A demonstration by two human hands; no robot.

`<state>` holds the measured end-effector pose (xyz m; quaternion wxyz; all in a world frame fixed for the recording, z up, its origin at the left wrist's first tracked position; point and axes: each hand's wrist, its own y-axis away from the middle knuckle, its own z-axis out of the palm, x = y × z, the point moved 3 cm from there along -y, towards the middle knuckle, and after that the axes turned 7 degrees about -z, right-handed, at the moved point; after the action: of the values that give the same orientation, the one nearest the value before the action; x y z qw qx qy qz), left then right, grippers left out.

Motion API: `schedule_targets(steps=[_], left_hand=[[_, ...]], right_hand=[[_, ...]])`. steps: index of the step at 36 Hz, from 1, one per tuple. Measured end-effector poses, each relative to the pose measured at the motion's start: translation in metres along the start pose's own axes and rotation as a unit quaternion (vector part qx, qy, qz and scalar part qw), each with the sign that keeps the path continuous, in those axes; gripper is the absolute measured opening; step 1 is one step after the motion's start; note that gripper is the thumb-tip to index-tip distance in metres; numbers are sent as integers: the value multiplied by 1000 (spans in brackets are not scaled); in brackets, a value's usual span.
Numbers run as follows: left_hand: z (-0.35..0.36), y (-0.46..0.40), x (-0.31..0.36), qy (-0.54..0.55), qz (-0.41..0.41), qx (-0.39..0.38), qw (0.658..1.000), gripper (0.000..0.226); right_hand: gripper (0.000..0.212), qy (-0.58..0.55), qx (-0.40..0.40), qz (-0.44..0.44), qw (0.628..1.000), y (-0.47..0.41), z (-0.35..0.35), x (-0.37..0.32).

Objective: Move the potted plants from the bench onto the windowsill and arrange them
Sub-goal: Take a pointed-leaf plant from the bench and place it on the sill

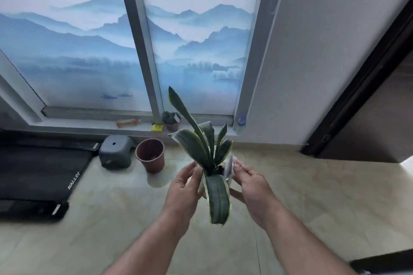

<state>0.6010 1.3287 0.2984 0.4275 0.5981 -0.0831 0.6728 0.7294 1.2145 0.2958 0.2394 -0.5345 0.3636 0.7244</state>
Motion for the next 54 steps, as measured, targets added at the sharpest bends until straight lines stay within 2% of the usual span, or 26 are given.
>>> schedule_targets(steps=[8,15,24,35,38,48,54], left_hand=[[-5,-104,28,-16,-28,20,999,34],[7,-218,70,-30,-52,35,998,36],[2,-319,108,-36,-79,51,995,38],[-31,-469,145,-29,-90,9,995,35],[-47,-518,152,-47,-99,0,994,31],[-89,-666,138,-98,-134,5,986,26],[-112,-781,73,-113,-197,22,974,25]], right_hand=[[32,-11,-7,14,1000,-100,22,-13],[32,-29,-13,25,999,-228,40,-26],[32,-6,-28,20,999,-332,61,-50],[29,13,10,30,999,-470,106,-46],[27,15,38,40,998,-511,122,-38],[30,15,61,89,994,-647,153,19],[34,24,60,126,990,-758,140,106]])
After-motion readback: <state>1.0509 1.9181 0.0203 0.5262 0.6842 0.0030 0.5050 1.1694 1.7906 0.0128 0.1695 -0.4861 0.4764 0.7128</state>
